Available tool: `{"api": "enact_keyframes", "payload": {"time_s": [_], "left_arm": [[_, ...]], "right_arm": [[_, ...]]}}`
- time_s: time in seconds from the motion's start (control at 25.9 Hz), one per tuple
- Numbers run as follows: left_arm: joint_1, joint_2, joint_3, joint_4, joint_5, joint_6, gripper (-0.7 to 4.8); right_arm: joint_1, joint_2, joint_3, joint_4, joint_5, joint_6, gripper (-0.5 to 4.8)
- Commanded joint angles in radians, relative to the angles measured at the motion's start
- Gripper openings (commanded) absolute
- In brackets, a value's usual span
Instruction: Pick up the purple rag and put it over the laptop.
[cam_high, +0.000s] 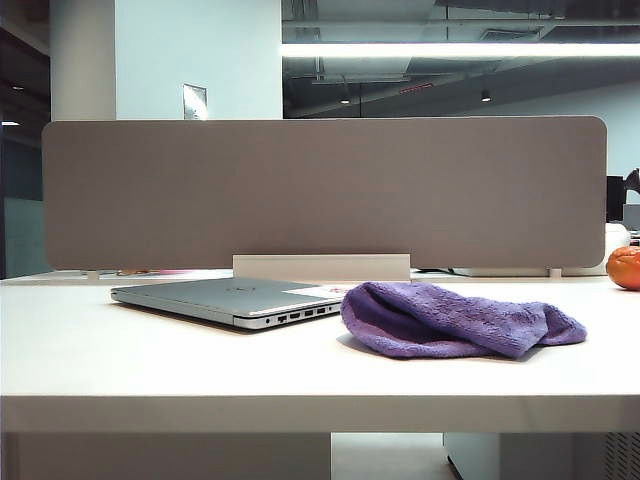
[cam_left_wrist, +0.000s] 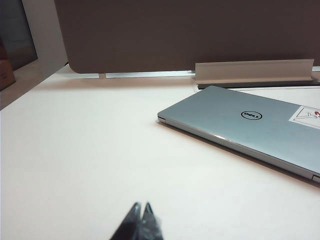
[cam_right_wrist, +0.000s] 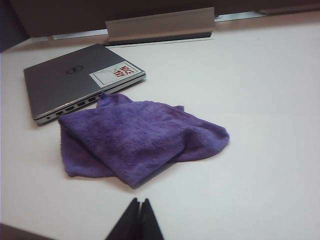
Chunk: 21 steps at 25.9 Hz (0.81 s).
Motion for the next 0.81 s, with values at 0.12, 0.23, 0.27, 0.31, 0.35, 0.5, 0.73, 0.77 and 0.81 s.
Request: {"api": "enact_keyframes", "payload": {"time_s": [0.12,0.23,0.27,0.31,0.35,0.5,0.73,0.77,0.81], "left_arm": [[-0.002,0.001,0.005,0.017,0.062,-0.074,-0.06],[-0.002,0.001,0.024,0.044,0.144,-0.224,-0.06],[-0.002,0.001,0.039,0.044,0.167,-0.225,-0.06],[-0.002,0.001,0.046,0.044,0.17,-0.225,-0.06],[-0.002,0.001,0.056,0.044,0.178,-0.225,-0.06],[-0.002,0.041,0.123,0.047,0.269,-0.224,-0.06],[-0.002,0.21,0.232,0.09,0.37,-0.22,-0.06],[-0.002,0.247,0.248,0.111,0.387,-0.22,-0.06],[-0.002,0.277,0.263,0.126,0.395,-0.22,-0.06]], "right_arm": [[0.001,-0.002,-0.004,0.016,-0.036,0.014,0.22],[0.001,-0.002,-0.004,0.016,-0.036,0.014,0.22],[0.001,-0.002,-0.004,0.016,-0.036,0.013,0.22],[0.001,-0.002,-0.004,0.016,-0.036,0.013,0.22],[0.001,-0.002,-0.004,0.016,-0.036,0.013,0.22],[0.001,-0.002,-0.004,0.016,-0.036,0.014,0.22],[0.001,-0.002,-0.004,0.016,-0.035,0.013,0.22],[0.001,-0.002,-0.004,0.016,-0.035,0.014,0.22],[0.001,-0.002,-0.004,0.016,-0.035,0.013,0.22]]}}
